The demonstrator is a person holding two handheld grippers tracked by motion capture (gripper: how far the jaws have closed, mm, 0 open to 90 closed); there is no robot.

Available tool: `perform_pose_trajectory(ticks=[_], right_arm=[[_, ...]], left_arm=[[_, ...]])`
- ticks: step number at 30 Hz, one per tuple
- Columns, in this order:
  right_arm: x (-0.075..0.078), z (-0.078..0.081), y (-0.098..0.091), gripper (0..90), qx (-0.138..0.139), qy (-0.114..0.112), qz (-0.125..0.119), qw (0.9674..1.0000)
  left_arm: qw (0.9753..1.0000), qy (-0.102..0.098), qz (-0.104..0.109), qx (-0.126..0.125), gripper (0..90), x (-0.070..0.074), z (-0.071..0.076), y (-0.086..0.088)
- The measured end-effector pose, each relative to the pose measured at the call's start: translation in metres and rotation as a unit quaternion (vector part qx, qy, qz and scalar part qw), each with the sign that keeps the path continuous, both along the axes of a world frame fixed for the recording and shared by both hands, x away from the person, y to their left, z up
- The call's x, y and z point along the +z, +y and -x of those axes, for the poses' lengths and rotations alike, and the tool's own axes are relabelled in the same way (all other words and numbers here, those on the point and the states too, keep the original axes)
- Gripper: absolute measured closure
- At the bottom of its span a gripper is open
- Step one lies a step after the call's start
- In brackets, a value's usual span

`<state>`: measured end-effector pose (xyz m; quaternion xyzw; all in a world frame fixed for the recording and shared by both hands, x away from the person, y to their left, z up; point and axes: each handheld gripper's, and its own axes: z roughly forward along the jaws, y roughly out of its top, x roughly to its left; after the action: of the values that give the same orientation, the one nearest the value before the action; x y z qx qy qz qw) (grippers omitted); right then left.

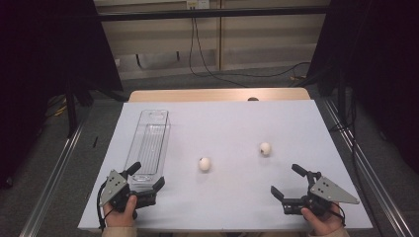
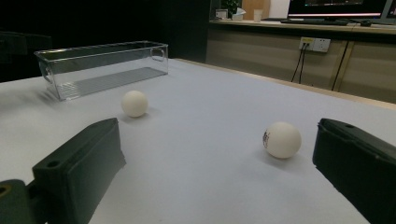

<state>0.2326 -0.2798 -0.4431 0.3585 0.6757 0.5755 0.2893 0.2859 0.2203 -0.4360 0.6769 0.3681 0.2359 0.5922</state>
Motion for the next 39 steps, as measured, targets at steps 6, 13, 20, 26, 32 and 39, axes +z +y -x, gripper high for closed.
perform_pose_trajectory(ticks=[6, 13, 20, 26, 32, 39], right_arm=[[0.0003, 0.0004, -0.0015, 0.8, -0.002, 0.000, -0.001, 1.0000], [0.0004, 0.0008, -0.0031, 0.9, -0.005, -0.002, 0.001, 1.0000], [0.0003, 0.0007, -0.0024, 1.1, -0.003, -0.001, 0.001, 1.0000], [0.0003, 0.0009, -0.0030, 1.2, -0.004, -0.001, 0.002, 1.0000], [0.0005, 0.0008, -0.0025, 1.3, -0.003, -0.002, 0.002, 1.0000], [0.0003, 0.0008, -0.0029, 1.3, -0.003, -0.001, 0.002, 1.0000]], left_arm=[[1.0000, 0.001, 0.000, -0.003, 2.0, 0.0005, -0.0003, -0.0004], [1.0000, 0.004, 0.008, -0.004, 2.0, 0.0002, -0.0014, -0.0028], [0.9999, 0.006, 0.010, -0.004, 2.0, 0.0003, -0.0013, -0.0027], [0.9998, 0.011, 0.012, -0.007, 1.9, 0.0009, -0.0020, -0.0029], [0.9997, 0.011, 0.018, -0.009, 1.7, 0.0016, -0.0031, -0.0038], [0.9997, 0.008, 0.018, -0.015, 1.6, 0.0025, -0.0045, -0.0073]])
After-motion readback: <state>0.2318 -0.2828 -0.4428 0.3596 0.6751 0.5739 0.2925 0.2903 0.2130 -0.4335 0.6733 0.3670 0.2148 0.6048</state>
